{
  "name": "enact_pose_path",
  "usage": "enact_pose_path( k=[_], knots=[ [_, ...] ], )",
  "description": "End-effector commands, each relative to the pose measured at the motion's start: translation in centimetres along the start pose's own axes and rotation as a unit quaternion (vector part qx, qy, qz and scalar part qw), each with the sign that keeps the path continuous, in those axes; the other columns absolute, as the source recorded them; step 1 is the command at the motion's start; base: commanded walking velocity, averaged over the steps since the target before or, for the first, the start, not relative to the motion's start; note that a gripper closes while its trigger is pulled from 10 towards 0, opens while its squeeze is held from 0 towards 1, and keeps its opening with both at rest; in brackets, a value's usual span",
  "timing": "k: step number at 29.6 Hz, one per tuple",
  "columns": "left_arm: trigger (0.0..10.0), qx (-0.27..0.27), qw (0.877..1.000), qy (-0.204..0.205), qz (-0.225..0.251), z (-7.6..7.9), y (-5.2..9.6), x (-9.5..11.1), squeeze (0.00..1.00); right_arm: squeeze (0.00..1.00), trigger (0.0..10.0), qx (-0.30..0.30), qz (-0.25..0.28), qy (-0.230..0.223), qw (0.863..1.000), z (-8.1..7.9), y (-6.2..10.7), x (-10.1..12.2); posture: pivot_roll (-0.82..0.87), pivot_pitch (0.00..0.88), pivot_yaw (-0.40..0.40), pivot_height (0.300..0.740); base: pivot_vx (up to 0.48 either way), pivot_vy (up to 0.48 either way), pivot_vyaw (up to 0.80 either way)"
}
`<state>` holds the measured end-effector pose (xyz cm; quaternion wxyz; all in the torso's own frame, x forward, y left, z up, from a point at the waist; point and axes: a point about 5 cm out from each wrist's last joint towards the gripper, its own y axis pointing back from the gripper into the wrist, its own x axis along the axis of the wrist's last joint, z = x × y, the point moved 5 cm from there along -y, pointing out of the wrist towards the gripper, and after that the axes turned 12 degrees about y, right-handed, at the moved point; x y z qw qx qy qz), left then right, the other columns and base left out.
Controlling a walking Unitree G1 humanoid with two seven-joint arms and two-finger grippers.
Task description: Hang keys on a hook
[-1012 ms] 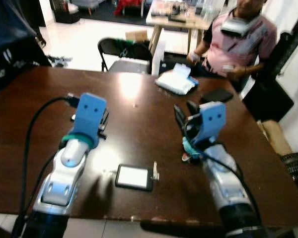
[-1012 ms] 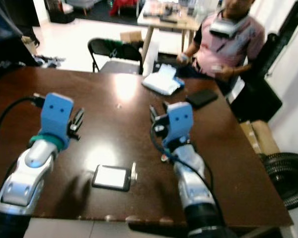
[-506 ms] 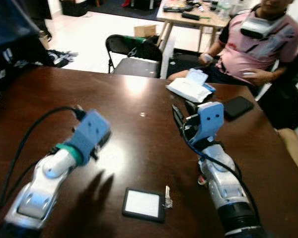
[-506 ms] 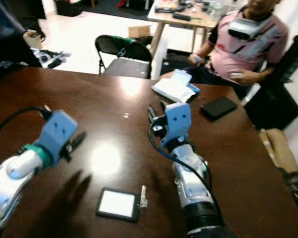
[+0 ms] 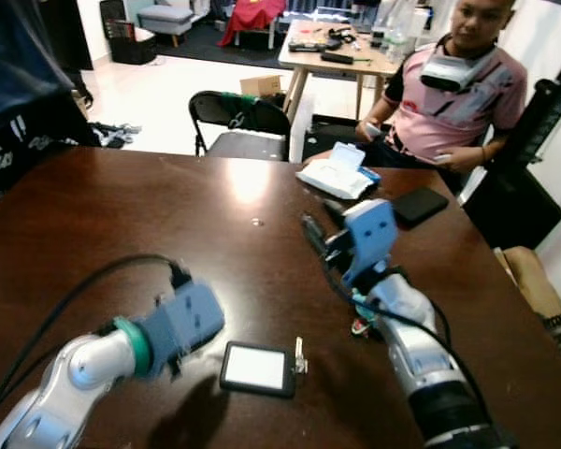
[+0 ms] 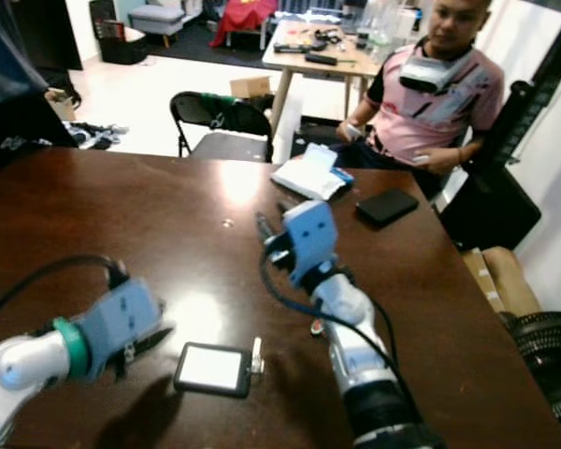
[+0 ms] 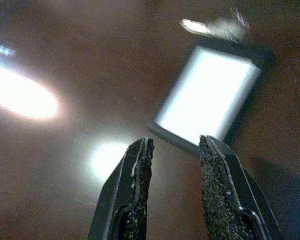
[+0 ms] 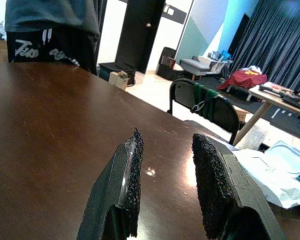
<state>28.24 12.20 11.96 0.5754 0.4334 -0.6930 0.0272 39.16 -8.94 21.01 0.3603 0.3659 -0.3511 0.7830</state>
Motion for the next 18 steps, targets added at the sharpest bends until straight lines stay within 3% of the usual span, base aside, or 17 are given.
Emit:
enact_pose_path(
  k=[1, 8, 10, 13, 17, 18],
  knots=[
    [10.0, -0.018, 1.000, -0.005, -0.005, 0.7, 0.1, -0.1, 0.00, 0.00, 10.0, -0.001, -0.012, 0.000, 1.000, 0.2, 0.1, -0.5, 0.08, 0.034, 0.032, 0.740, 0.000, 0.000, 0.00],
    [10.0, -0.052, 0.998, 0.045, 0.014, 1.8, -1.3, 1.5, 0.00, 0.00, 10.0, -0.025, -0.027, 0.012, 0.999, 2.0, 0.8, -1.4, 0.07, 0.031, 0.047, 0.740, 0.000, 0.000, 0.00],
    [10.0, -0.074, 0.993, 0.090, -0.002, 1.9, -2.1, 2.4, 0.00, 0.00, 10.0, -0.040, -0.031, 0.016, 0.999, 2.9, 1.0, -1.6, 0.06, 0.025, 0.068, 0.740, 0.000, 0.000, 0.00],
    [10.0, -0.089, 0.991, 0.099, -0.005, 2.1, -2.2, 2.8, 0.00, 0.00, 10.0, -0.044, -0.033, 0.017, 0.998, 3.1, 1.2, -1.6, 0.06, 0.026, 0.071, 0.740, 0.000, 0.000, 0.00],
    [10.0, -0.093, 0.990, 0.109, 0.010, 2.4, -3.3, 3.6, 0.00, 0.00, 10.0, -0.048, -0.035, 0.018, 0.998, 3.3, 1.4, -1.8, 0.07, 0.024, 0.083, 0.740, 0.000, 0.000, 0.00],
    [10.0, -0.087, 0.990, 0.111, 0.017, 2.6, -4.3, 4.1, 0.00, 0.00, 10.0, -0.050, -0.035, 0.017, 0.998, 3.3, 1.4, -1.9, 0.07, 0.024, 0.083, 0.740, 0.000, 0.000, 0.00]
  ],
)
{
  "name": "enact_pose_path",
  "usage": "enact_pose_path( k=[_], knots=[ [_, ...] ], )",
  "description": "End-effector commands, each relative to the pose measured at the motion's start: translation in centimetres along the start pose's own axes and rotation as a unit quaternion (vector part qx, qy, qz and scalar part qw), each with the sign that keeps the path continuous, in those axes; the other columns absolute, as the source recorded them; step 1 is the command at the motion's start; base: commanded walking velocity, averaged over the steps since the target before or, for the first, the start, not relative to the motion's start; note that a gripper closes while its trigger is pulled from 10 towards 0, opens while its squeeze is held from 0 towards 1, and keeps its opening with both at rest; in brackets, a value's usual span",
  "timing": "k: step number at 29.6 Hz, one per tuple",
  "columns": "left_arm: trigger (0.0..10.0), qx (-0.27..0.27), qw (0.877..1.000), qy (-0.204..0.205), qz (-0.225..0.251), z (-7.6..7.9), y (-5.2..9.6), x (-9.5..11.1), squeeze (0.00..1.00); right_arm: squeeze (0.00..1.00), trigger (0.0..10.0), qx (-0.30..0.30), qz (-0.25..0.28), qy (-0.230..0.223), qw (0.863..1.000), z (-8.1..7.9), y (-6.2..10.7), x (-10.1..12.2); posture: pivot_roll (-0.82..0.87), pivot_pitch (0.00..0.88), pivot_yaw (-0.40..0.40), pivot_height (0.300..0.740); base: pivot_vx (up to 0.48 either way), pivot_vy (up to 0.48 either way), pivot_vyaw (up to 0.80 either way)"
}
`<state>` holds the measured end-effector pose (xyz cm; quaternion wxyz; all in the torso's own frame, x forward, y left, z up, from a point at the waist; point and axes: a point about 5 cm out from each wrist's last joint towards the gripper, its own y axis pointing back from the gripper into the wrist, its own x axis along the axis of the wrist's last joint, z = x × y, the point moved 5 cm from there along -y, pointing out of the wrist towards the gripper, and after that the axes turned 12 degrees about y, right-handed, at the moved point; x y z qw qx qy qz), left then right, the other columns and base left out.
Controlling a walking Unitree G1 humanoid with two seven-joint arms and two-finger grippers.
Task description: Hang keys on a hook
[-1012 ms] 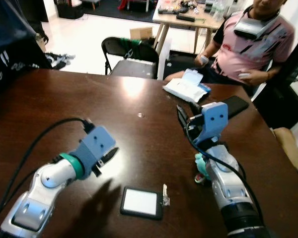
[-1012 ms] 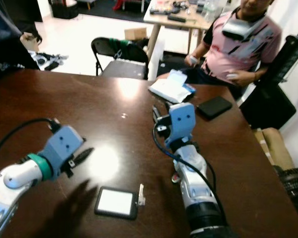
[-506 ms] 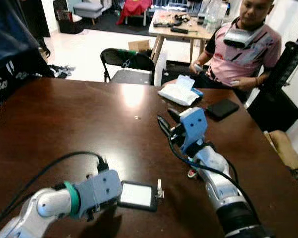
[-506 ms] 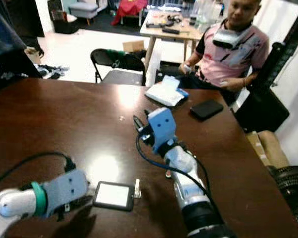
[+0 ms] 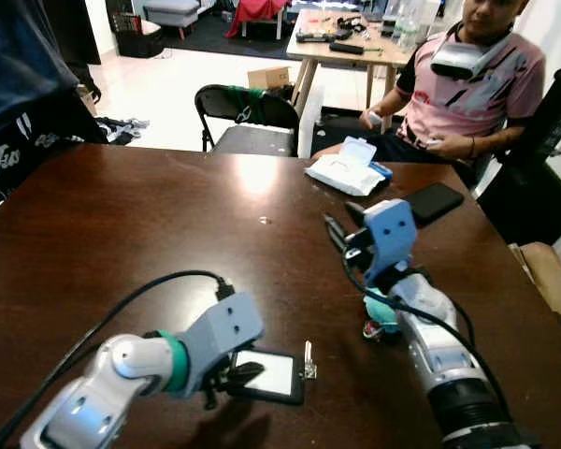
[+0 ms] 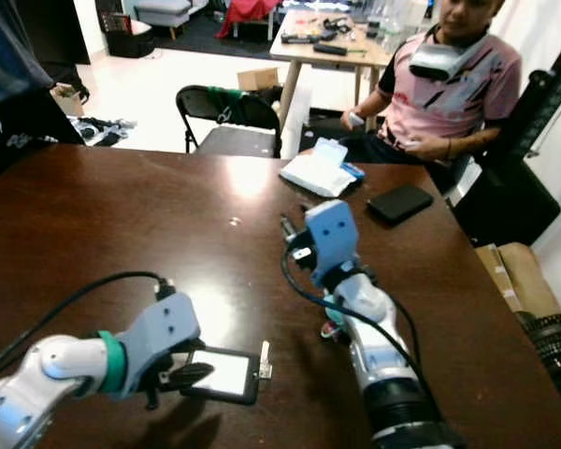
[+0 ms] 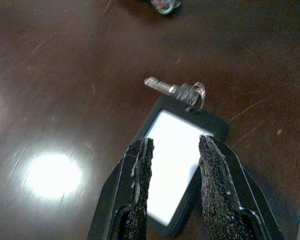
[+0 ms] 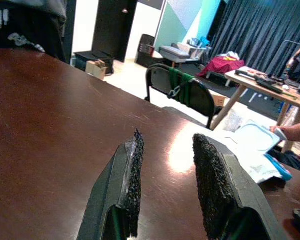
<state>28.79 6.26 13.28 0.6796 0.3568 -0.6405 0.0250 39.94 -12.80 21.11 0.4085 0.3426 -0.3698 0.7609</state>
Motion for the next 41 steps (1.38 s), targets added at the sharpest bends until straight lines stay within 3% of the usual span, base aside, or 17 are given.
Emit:
enact_pose_path(
  k=[1, 2, 5, 10, 13, 16, 18, 20, 24, 25, 28, 33, 36, 41],
  knots=[
    [10.0, 0.003, 1.000, 0.008, -0.008, 0.0, -0.8, -0.5, 0.00, 0.00, 10.0, -0.002, -0.005, -0.003, 1.000, -0.1, 0.2, -0.4, 0.07, 0.024, 0.083, 0.740, 0.000, 0.000, 0.00],
    [10.0, 0.003, 1.000, 0.008, -0.008, 0.0, -0.8, -0.5, 0.00, 0.00, 10.0, -0.002, -0.005, -0.003, 1.000, -0.1, 0.2, -0.4, 0.07, 0.024, 0.083, 0.740, 0.000, 0.000, 0.00],
    [10.0, 0.034, 0.998, 0.046, -0.016, -0.8, -4.6, 0.1, 0.00, 0.00, 10.0, -0.008, -0.005, -0.004, 1.000, -0.1, 0.1, -0.5, 0.08, 0.013, 0.098, 0.740, 0.000, 0.000, 0.00],
    [10.0, 0.053, 0.997, 0.049, -0.028, -1.2, -6.3, 0.6, 0.00, 0.00, 10.0, -0.015, -0.004, -0.005, 1.000, 0.1, 0.0, -0.5, 0.08, 0.011, 0.103, 0.740, 0.000, 0.000, 0.00],
    [10.0, 0.065, 0.998, 0.026, -0.001, -1.5, -7.6, 1.7, 0.00, 0.00, 10.0, -0.018, -0.008, -0.006, 1.000, 0.2, 0.2, -0.8, 0.08, 0.011, 0.103, 0.740, 0.000, 0.000, 0.00],
    [10.0, 0.066, 0.998, 0.024, 0.002, -1.5, -7.7, 1.8, 0.00, 0.00, 10.0, -0.018, -0.008, -0.006, 1.000, 0.2, 0.3, -0.8, 0.08, 0.011, 0.103, 0.740, 0.000, 0.000, 0.00],
    [10.0, 0.039, 0.998, 0.031, 0.045, -1.1, -8.3, 3.2, 0.00, 0.00, 10.0, -0.020, -0.007, -0.007, 1.000, 0.2, 0.2, -0.7, 0.06, 0.016, 0.099, 0.740, 0.000, 0.000, 0.00],
    [10.0, 0.018, 0.998, 0.013, 0.060, -0.6, -8.4, 4.0, 0.00, 0.00, 10.0, -0.021, -0.006, -0.007, 1.000, 0.3, 0.3, -0.6, 0.05, 0.016, 0.099, 0.740, 0.000, 0.000, 0.00],
    [10.0, -0.028, 0.998, -0.001, 0.050, 0.7, -8.0, 4.0, 0.00, 0.00, 10.0, -0.023, -0.006, -0.006, 1.000, 0.4, 0.4, -0.7, 0.05, 0.018, 0.099, 0.740, 0.000, 0.000, 0.00],
    [10.0, -0.056, 0.997, -0.010, 0.042, 1.5, -7.5, 3.5, 0.00, 0.00, 10.0, -0.022, -0.006, -0.006, 1.000, 0.3, 0.4, -0.7, 0.06, 0.018, 0.097, 0.740, 0.000, 0.000, 0.00],
    [10.0, -0.073, 0.997, -0.005, 0.033, 1.9, -7.4, 2.5, 0.00, 0.00, 10.0, -0.020, -0.003, -0.007, 1.000, 0.1, 0.3, -0.5, 0.05, 0.013, 0.094, 0.740, 0.000, 0.000, 0.00],
    [10.0, -0.078, 0.996, 0.015, 0.042, 1.9, -7.4, 1.4, 0.00, 0.00, 10.0, -0.019, 0.003, -0.007, 1.000, 0.1, 0.1, -0.2, 0.05, 0.007, 0.095, 0.740, 0.000, 0.000, 0.00],
    [10.0, -0.044, 0.998, 0.022, 0.047, 1.3, -7.8, 0.8, 0.00, 0.00, 10.0, -0.019, 0.004, -0.005, 1.000, 0.3, 0.1, -0.2, 0.05, 0.004, 0.099, 0.740, 0.000, 0.000, 0.00],
    [10.0, -0.055, 0.997, 0.024, 0.046, 2.1, -7.4, 0.4, 0.00, 0.00, 10.0, -0.020, 0.003, -0.004, 1.000, 0.4, 0.3, -0.2, 0.05, 0.000, 0.101, 0.740, 0.000, 0.000, 0.00]
  ],
)
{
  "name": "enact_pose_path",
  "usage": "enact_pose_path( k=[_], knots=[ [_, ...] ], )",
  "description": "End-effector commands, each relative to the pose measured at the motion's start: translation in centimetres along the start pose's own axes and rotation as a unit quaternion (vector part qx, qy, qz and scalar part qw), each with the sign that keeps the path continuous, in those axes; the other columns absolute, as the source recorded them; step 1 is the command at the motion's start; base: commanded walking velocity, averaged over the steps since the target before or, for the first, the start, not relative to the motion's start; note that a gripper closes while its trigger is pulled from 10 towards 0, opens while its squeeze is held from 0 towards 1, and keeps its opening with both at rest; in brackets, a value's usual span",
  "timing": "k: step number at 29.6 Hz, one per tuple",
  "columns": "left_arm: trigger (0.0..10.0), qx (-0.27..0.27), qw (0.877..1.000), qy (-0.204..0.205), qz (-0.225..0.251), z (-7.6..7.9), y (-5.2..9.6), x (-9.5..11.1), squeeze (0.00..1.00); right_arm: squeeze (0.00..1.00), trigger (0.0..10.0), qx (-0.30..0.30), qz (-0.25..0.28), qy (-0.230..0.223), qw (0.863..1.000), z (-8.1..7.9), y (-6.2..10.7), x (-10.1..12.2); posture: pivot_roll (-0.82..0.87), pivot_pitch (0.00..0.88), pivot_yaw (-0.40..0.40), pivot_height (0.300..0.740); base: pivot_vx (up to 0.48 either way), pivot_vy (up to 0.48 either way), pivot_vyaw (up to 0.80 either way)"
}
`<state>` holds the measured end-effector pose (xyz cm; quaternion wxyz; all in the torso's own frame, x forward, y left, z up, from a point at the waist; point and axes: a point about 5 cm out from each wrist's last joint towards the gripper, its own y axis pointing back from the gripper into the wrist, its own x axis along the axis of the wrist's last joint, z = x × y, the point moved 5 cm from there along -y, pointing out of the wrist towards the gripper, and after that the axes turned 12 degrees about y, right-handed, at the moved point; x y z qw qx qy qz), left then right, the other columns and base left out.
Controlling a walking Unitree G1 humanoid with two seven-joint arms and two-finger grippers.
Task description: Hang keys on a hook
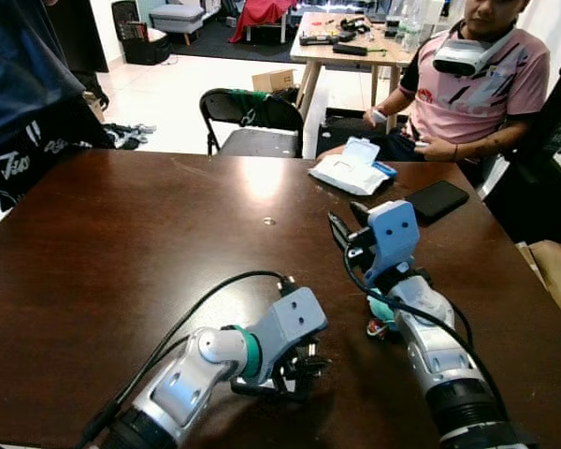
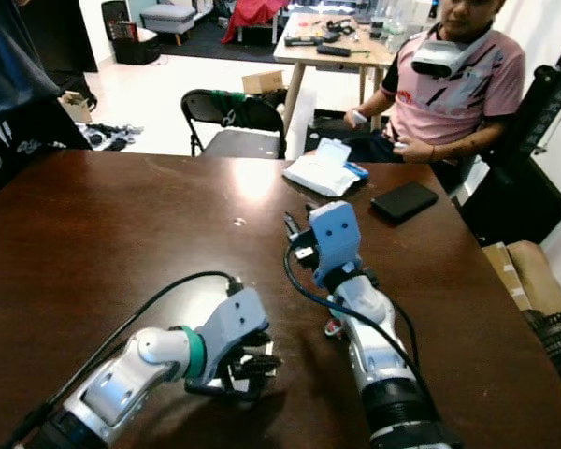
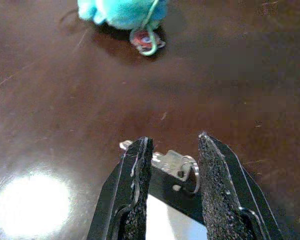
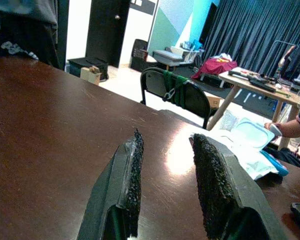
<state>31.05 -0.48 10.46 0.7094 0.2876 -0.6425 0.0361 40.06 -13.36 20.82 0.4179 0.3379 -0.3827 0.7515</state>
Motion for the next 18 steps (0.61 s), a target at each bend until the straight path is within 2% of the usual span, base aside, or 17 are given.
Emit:
enact_pose_path(
  k=[1, 7, 12, 18],
  knots=[
    [10.0, -0.003, 1.000, 0.002, -0.008, 0.3, 0.0, -0.4, 0.00, 0.00, 10.0, -0.001, 0.008, -0.002, 1.000, 0.0, 0.1, 0.3, 0.05, 0.000, 0.101, 0.740, 0.000, 0.000, 0.00],
    [10.0, -0.005, 1.000, 0.006, -0.007, 0.3, 0.0, -0.6, 0.00, 0.00, 10.0, 0.000, 0.009, -0.002, 1.000, -0.1, 0.0, 0.3, 0.05, 0.000, 0.099, 0.740, 0.000, 0.000, 0.00],
    [10.0, -0.027, 0.999, 0.022, -0.004, 1.0, 0.1, -1.0, 0.00, 0.00, 10.0, 0.000, 0.011, -0.002, 1.000, -0.1, 0.2, 0.4, 0.04, 0.000, 0.098, 0.740, 0.000, 0.000, 0.00],
    [10.0, -0.017, 0.999, 0.038, -0.004, 0.9, 0.1, -1.6, 0.00, 0.00, 10.0, 0.000, 0.012, -0.002, 1.000, 0.0, 0.4, 0.5, 0.04, 0.019, 0.100, 0.740, 0.000, 0.000, 0.00]
  ],
)
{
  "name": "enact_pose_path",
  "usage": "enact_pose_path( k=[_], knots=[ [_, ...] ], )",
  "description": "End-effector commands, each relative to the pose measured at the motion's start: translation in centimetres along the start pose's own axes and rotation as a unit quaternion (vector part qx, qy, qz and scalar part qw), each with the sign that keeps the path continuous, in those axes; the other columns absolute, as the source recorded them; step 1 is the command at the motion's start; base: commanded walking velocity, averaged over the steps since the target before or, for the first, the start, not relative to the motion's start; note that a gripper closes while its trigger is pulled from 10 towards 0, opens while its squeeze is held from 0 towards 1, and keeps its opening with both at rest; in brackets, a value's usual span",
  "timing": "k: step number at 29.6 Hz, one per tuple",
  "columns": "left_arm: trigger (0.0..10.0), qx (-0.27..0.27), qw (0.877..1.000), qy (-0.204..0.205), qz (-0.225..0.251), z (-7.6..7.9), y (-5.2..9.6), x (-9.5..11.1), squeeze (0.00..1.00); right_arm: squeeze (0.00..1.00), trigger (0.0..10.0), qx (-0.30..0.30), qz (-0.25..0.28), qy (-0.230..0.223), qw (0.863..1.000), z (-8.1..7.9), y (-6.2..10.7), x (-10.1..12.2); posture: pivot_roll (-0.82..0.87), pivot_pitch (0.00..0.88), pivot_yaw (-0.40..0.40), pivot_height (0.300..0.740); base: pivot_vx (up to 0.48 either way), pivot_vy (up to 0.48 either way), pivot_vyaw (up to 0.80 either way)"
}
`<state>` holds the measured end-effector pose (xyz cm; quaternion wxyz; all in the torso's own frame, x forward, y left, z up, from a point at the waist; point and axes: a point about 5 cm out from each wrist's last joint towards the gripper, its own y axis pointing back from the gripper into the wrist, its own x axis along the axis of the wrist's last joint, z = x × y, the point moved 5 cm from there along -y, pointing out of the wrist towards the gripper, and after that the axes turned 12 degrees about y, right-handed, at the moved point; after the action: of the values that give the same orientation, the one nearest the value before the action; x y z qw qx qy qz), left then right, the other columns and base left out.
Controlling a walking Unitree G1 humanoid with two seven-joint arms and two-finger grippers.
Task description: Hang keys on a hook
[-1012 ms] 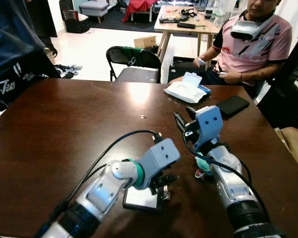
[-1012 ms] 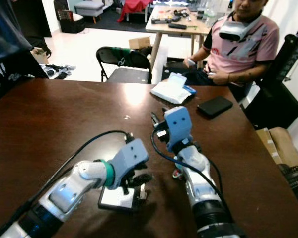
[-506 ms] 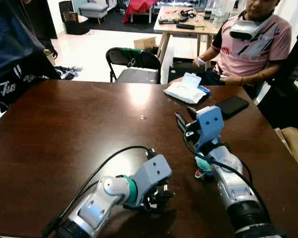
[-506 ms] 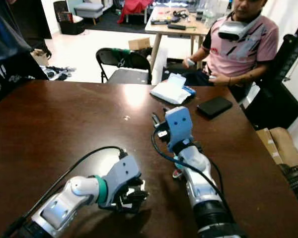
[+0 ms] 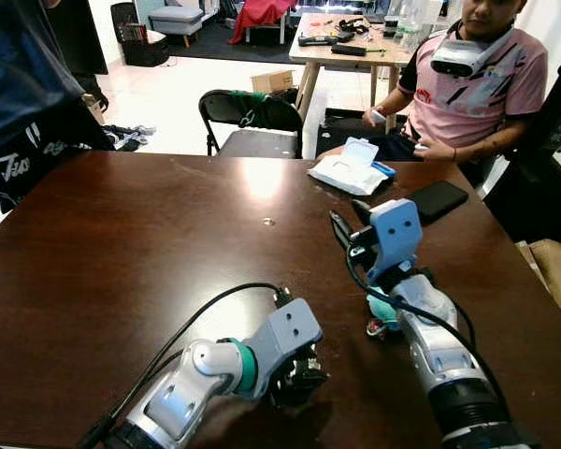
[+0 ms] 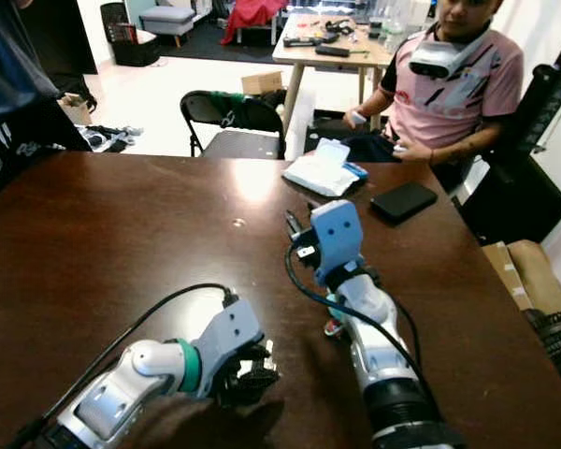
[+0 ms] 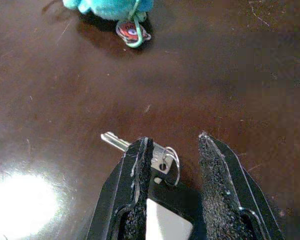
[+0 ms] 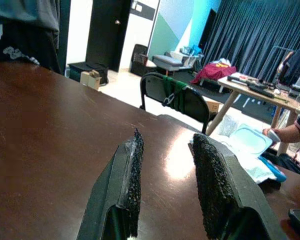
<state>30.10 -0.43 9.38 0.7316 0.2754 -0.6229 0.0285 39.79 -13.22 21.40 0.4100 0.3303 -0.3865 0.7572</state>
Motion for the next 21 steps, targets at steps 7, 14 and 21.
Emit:
enact_pose_path(
  k=[7, 14, 21],
  knots=[
    [10.0, 0.002, 1.000, 0.020, -0.006, 0.4, 0.0, -1.0, 0.00, 0.00, 10.0, 0.003, -0.005, -0.005, 1.000, -0.2, 0.8, -0.4, 0.03, 0.041, 0.099, 0.740, 0.000, 0.000, 0.00],
    [10.0, 0.010, 1.000, 0.024, -0.017, 0.4, -0.2, -1.5, 0.00, 0.00, 10.0, 0.005, -0.005, -0.005, 1.000, -0.2, 0.9, -0.3, 0.03, 0.055, 0.097, 0.740, 0.000, 0.000, 0.00],
    [4.9, 0.017, 0.999, 0.034, -0.030, 0.3, -0.3, -2.0, 0.00, 0.00, 10.0, 0.008, -0.005, -0.007, 1.000, -0.4, 0.9, -0.2, 0.03, 0.056, 0.097, 0.740, 0.000, 0.000, 0.00]
  ],
)
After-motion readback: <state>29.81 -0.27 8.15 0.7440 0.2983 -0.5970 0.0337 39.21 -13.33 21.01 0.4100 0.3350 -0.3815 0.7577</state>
